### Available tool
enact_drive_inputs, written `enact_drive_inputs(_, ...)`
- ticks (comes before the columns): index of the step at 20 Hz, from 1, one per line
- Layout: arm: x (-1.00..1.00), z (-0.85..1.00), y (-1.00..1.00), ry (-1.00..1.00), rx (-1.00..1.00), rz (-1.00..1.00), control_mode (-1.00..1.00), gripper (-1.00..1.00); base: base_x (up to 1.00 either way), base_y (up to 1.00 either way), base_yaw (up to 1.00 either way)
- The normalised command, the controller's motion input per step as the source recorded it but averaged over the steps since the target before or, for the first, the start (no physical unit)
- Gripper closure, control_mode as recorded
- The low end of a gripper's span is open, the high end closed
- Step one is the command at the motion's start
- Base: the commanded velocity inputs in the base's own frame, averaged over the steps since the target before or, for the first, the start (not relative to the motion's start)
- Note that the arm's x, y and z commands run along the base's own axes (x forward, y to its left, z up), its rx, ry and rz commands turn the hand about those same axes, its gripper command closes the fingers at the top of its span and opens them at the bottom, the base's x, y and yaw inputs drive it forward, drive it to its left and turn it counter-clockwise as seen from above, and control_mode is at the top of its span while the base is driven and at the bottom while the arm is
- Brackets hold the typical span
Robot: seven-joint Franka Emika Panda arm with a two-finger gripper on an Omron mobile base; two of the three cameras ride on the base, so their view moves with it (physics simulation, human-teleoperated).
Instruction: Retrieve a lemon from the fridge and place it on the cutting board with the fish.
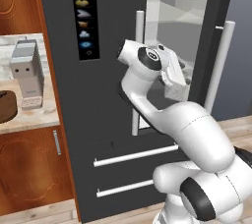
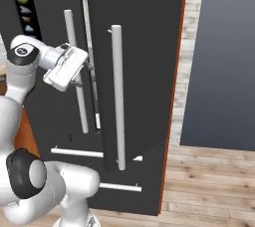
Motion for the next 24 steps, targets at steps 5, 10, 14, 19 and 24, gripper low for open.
enact_drive_inputs(5, 0.03, 0.0, -0.65, 0.12, 0.0, 0.0, -1.0, -1.0, 0.0, 0.0, 0.0)
enact_drive_inputs(10, 0.0, 0.0, -0.79, 0.15, 0.0, 0.0, -1.0, -1.0, 0.0, 0.0, 0.0)
enact_drive_inputs(14, -0.22, -0.01, -1.0, 0.16, 0.01, 0.0, -1.0, -1.0, 0.0, 0.0, 0.0)
enact_drive_inputs(19, -0.21, -0.04, -1.0, 0.19, 0.03, 0.0, -1.0, -1.0, 0.0, 0.0, 0.0)
enact_drive_inputs(24, -0.01, -0.13, -1.0, 0.14, 0.05, 0.0, -1.0, -1.0, 0.0, 0.0, 0.0)
